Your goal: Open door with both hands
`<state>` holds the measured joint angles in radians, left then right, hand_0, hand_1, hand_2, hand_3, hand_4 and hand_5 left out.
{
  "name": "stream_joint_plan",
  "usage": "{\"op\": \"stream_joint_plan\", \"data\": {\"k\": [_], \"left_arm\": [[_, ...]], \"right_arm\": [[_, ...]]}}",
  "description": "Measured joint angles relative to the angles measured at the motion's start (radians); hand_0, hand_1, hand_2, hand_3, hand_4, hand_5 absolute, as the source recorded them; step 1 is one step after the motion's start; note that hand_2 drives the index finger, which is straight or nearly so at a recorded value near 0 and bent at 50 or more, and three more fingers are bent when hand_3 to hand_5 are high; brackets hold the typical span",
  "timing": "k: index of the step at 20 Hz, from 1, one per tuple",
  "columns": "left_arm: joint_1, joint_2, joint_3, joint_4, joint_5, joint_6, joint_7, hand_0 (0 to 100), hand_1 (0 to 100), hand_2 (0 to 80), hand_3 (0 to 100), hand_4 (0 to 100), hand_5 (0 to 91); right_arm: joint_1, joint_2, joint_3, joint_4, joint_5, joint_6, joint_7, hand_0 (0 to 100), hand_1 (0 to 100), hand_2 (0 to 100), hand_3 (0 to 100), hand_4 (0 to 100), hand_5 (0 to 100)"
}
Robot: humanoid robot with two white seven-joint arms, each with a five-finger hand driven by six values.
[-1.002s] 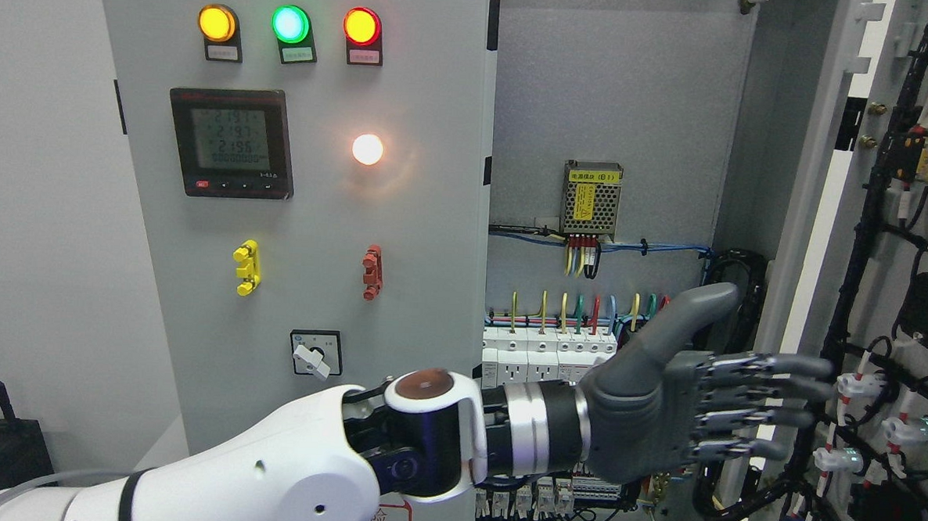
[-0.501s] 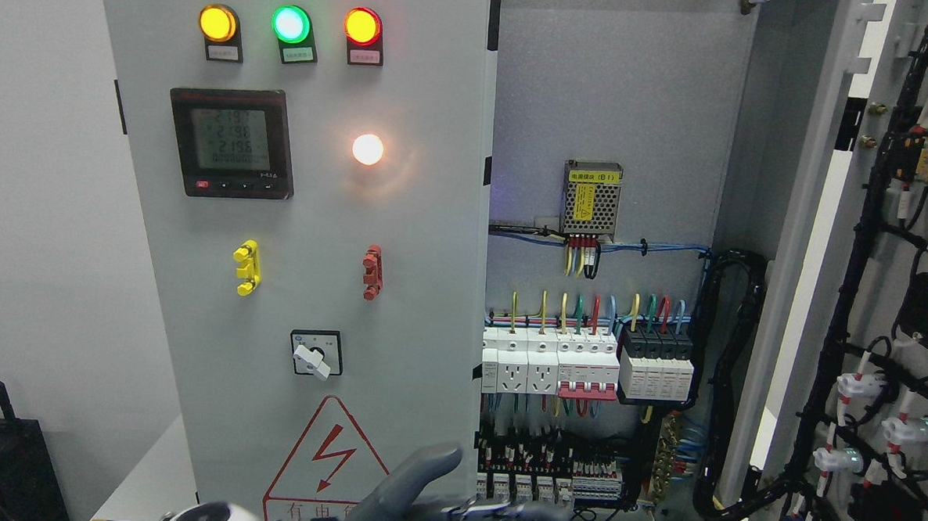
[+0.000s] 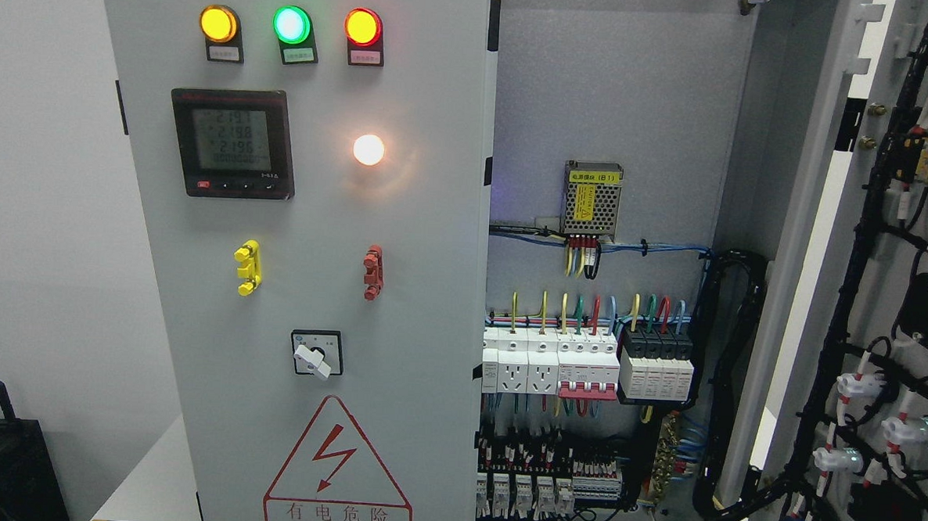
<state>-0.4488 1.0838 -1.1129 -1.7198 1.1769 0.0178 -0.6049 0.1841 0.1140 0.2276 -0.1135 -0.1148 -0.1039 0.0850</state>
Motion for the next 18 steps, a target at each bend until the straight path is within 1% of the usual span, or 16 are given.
{"op": "stream_joint_plan", "data": {"k": [3,5,8,11,14,16,18], "left_arm": [[0.183,0.025,0.057,0.046,-0.066,-0.006,-0.01,0,0,0.0,0,3,0.0],[0.312,0.027,0.103,0.084,-0.116,-0.007,-0.015,0,0,0.0,0,3,0.0],[0.481,0.002,0.183,0.151,-0.202,-0.009,-0.016,0,0,0.0,0,3,0.0],[0.636,-0.049,0.272,0.232,-0.306,-0.01,-0.015,0,0,0.0,0,3,0.0],[0.749,-0.12,0.351,0.32,-0.405,-0.007,-0.013,0,0,0.0,0,3,0.0],[0.793,-0.177,0.393,0.394,-0.47,-0.002,-0.012,0,0,0.0,0,3,0.0],[0.814,-0.239,0.428,0.48,-0.529,-0.054,-0.01,0,0,0.0,0,3,0.0]], "right_arm": [[0.0,0.0,0.0,0.0,0.0,0.0,0.0,0,0,0,0,0,0],[0.0,0.0,0.0,0.0,0.0,0.0,0.0,0,0,0,0,0,0],[0.0,0.0,0.0,0.0,0.0,0.0,0.0,0,0,0,0,0,0],[0.0,0.0,0.0,0.0,0.0,0.0,0.0,0,0,0,0,0,0],[0.0,0.0,0.0,0.0,0.0,0.0,0.0,0,0,0,0,0,0],[0.0,0.0,0.0,0.0,0.0,0.0,0.0,0,0,0,0,0,0],[0.0,0.0,0.0,0.0,0.0,0.0,0.0,0,0,0,0,0,0]]}}
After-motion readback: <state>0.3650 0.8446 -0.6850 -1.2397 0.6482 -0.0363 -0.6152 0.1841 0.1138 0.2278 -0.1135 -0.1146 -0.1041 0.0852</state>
